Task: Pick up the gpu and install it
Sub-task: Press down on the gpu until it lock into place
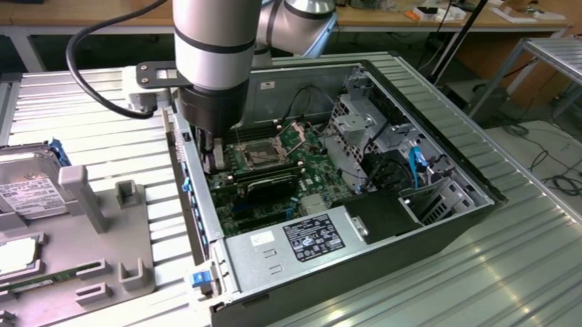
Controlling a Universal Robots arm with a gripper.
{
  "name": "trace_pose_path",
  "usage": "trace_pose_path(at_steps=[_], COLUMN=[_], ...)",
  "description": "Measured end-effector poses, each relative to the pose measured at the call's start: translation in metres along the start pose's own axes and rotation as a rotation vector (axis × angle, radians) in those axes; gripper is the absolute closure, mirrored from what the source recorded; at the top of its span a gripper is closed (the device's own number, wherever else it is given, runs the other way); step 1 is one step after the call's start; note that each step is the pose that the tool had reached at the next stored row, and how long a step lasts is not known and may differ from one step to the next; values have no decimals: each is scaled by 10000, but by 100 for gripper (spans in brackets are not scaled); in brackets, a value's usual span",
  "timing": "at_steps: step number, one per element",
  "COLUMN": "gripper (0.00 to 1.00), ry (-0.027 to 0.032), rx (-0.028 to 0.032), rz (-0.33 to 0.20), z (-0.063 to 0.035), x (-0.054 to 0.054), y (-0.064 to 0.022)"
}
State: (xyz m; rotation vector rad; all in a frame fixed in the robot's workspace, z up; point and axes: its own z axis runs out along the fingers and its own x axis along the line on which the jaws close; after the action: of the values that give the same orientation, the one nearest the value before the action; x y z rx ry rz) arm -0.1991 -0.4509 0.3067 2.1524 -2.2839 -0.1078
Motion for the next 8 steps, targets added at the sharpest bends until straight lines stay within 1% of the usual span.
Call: trace_pose_path(at_steps=[1,3,8], gripper=[89,89,89], ry=[-10,-13,-10], rx=[54,89,103], rz=[1,5,20], z=[17,28,32], x=[0,1,2], y=[0,3,6])
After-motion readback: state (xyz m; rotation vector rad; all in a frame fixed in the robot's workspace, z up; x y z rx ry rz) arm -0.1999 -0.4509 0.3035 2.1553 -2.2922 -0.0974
